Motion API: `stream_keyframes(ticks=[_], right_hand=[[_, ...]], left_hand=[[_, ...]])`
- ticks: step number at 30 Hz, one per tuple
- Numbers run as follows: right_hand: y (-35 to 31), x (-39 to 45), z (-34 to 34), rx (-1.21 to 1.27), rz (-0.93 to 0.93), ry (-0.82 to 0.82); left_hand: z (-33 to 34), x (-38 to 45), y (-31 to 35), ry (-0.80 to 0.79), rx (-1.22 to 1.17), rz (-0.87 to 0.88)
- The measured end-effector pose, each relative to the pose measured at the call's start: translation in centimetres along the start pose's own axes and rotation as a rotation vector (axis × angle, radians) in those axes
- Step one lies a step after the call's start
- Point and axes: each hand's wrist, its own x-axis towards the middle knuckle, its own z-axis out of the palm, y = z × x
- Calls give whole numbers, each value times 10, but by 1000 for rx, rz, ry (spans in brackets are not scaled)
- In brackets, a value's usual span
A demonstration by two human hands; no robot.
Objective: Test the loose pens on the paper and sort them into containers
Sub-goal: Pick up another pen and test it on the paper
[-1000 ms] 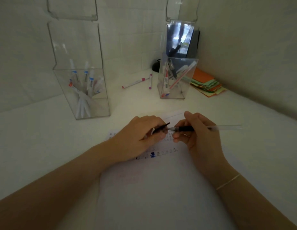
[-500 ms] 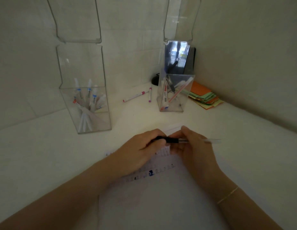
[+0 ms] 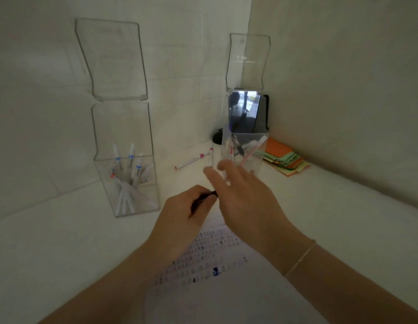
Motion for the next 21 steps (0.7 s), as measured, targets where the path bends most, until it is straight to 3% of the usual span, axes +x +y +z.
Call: stream_keyframes(ticks=[3, 5, 9, 11, 13, 18, 21], right_hand=[[2, 24, -2, -90, -248, -21], [14, 45, -18, -89, -266, -19], [63, 104, -59, 315, 338, 244], [84, 121, -60, 356, 376, 358], [98, 126, -50, 309, 370, 271], [119, 129, -7, 252, 449, -124], [124, 141, 6, 76, 489, -438]], left_hand=[[-4, 3, 2, 110, -60, -14], [-8, 5, -5, 112, -89, -51], [-6, 3, -41, -170, 366, -18], [-2, 1, -55, -312, 522, -16], [0, 1, -62, -357, 596, 14], [1, 2, -63, -333, 608, 22], [1, 2, -62, -299, 610, 42]])
